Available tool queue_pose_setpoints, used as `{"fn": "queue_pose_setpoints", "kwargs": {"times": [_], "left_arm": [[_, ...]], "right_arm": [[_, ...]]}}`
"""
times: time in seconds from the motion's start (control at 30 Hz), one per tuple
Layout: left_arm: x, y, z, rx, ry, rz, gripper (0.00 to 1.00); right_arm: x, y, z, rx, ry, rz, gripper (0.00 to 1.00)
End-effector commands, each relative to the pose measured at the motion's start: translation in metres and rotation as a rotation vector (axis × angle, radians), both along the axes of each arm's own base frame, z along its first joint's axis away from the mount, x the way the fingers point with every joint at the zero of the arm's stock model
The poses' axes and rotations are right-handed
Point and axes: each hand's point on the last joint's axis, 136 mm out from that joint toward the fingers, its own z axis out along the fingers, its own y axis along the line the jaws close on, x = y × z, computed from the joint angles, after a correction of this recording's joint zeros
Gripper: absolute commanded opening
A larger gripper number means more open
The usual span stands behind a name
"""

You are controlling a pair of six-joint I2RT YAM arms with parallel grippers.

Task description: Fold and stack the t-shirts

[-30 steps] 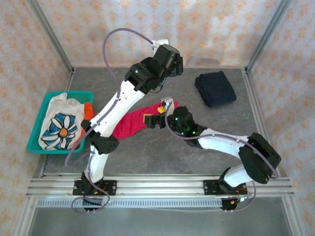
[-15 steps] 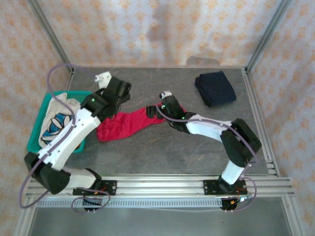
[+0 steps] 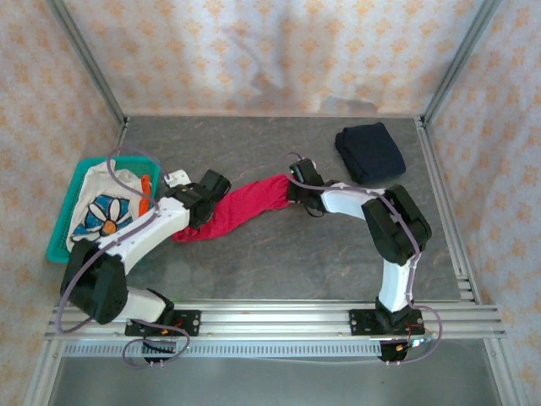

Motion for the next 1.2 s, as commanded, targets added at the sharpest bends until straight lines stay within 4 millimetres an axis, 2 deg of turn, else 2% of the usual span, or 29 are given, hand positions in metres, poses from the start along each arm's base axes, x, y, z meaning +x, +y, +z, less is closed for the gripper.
{"fn": "queue_pose_setpoints", "kwargs": {"times": [0.0,0.13,0.2,0.27,0.33,0.4,0.43,0.47,0.57,0.67,0.77,0.8,0.93,1.03,1.17], "left_arm": [[0.010,-0.008,-0.023,-0.050,-0.016,0.048,1.00],[0.017,-0.019,-0.049,-0.102,0.014,0.058,1.00],[0.020,-0.029,-0.061,-0.150,0.014,0.052,1.00],[0.022,-0.036,-0.072,-0.187,0.022,0.055,1.00],[0.024,-0.042,-0.081,-0.215,0.038,0.061,0.96],[0.025,-0.048,-0.090,-0.239,0.051,0.065,0.92],[0.027,-0.052,-0.093,-0.256,0.048,0.052,0.88],[0.028,-0.057,-0.095,-0.279,0.042,0.038,0.83],[0.029,-0.063,-0.099,-0.314,0.026,0.032,0.62],[0.028,-0.064,-0.101,-0.312,0.037,0.034,0.39],[0.027,-0.064,-0.103,-0.308,0.044,0.033,0.17],[0.026,-0.064,-0.104,-0.306,0.048,0.032,0.13],[0.022,-0.060,-0.104,-0.275,0.061,0.039,0.04],[0.019,-0.057,-0.099,-0.254,0.061,0.042,0.01],[0.019,-0.055,-0.095,-0.247,0.054,0.039,0.00]], "right_arm": [[0.008,-0.031,0.029,-0.011,-0.062,-0.085,0.00],[0.007,-0.058,0.040,-0.006,-0.092,-0.151,0.00],[0.003,-0.059,0.045,0.007,-0.096,-0.137,0.00],[-0.002,-0.052,0.046,0.036,-0.079,-0.098,0.02],[-0.006,-0.048,0.052,0.063,-0.096,-0.072,0.35],[-0.004,-0.060,0.066,0.045,-0.157,-0.090,0.74],[-0.002,-0.067,0.072,0.033,-0.175,-0.097,0.83],[0.002,-0.076,0.078,0.012,-0.188,-0.109,0.88],[0.019,-0.112,0.081,-0.064,-0.189,-0.179,0.90],[0.040,-0.143,0.068,-0.077,-0.143,-0.253,0.83],[0.065,-0.152,0.044,-0.035,-0.050,-0.252,0.76],[0.073,-0.153,0.037,-0.020,-0.016,-0.246,0.75],[0.101,-0.159,0.013,-0.009,0.063,-0.247,0.73],[0.118,-0.164,0.004,0.009,0.095,-0.262,0.73],[0.135,-0.181,-0.012,0.059,0.153,-0.338,0.72]]}}
